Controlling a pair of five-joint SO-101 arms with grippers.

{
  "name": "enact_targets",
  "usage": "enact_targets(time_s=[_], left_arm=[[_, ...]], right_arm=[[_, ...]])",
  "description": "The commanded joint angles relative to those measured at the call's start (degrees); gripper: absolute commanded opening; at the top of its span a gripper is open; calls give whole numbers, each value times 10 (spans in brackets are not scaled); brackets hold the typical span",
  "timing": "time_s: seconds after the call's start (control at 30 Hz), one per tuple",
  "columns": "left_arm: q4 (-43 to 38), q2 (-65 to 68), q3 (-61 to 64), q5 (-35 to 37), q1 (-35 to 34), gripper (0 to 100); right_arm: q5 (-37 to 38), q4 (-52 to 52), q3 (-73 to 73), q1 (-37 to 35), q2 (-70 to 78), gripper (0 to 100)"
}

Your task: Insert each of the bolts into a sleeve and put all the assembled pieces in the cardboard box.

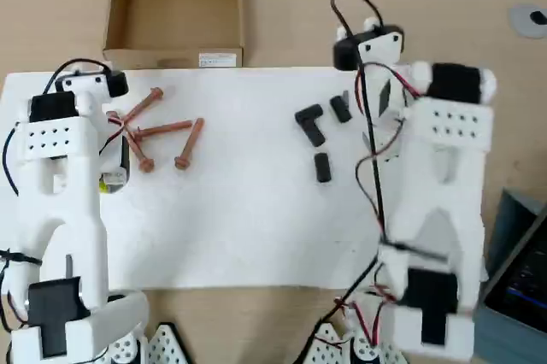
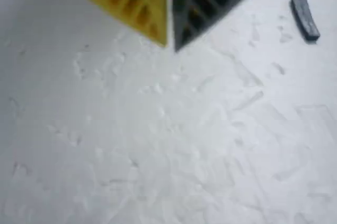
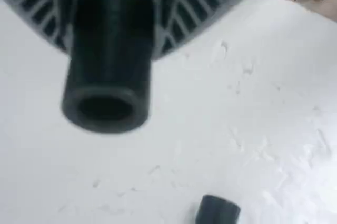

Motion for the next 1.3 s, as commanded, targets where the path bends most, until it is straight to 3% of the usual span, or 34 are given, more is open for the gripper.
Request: enact_targets(time_s=[0.0,0.33,0.77,1.07,1.27], left_arm=[[7,-7,-38,4,6,4],[4,13,-155,4,4,5],[28,278,-382,-19,-40,6],[27,333,-421,-62,-39,9],[24,364,-424,-93,-40,92]], right_arm=[[-25,13,33,15,-100,12],[-104,-10,206,16,-278,12],[-157,-35,245,16,-305,12],[-157,-47,245,16,-304,12],[-157,-61,278,16,-307,12]])
